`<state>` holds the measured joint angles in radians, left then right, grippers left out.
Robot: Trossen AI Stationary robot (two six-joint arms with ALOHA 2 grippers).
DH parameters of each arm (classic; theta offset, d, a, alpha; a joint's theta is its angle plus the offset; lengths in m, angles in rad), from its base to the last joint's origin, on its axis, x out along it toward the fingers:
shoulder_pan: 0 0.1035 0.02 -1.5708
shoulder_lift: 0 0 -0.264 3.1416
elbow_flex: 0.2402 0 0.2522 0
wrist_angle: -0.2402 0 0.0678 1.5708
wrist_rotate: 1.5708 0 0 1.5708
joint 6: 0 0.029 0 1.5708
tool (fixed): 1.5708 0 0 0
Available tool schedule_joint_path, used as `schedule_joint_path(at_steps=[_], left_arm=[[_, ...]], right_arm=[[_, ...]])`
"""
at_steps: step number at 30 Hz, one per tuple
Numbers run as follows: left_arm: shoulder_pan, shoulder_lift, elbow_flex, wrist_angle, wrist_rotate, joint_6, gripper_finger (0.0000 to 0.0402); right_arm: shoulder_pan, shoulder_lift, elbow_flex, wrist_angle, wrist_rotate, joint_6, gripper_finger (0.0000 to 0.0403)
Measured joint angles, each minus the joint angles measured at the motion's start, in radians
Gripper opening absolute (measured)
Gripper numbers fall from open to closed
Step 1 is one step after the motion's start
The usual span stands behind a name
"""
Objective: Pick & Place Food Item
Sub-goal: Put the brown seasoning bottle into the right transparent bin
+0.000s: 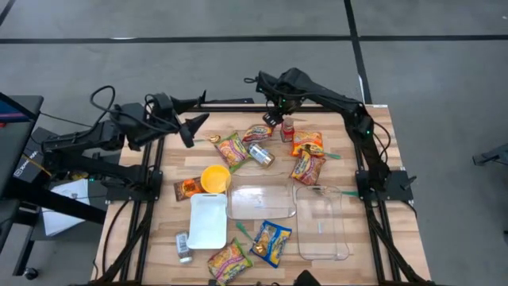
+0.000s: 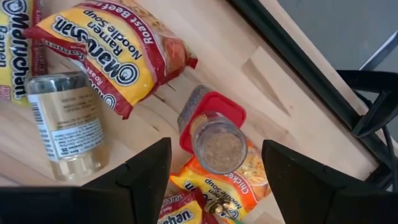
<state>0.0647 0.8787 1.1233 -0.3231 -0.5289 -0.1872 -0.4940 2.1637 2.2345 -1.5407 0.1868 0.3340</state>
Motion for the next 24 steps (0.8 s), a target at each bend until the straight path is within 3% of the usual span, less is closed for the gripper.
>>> schedule_joint_path(at_steps=[15, 24], left_arm=[[-0.011, 0.000, -0.001, -0.030, 0.007, -0.034, 0.0297], [-0.011, 0.000, -0.001, -0.029, 0.007, -0.035, 0.0297]], right_arm=[[0.001, 0.001, -0.001, -0.031, -0.002, 0.011, 0.0340], [-0.015, 0.001, -0.001, -0.030, -0.002, -0.024, 0.0349]])
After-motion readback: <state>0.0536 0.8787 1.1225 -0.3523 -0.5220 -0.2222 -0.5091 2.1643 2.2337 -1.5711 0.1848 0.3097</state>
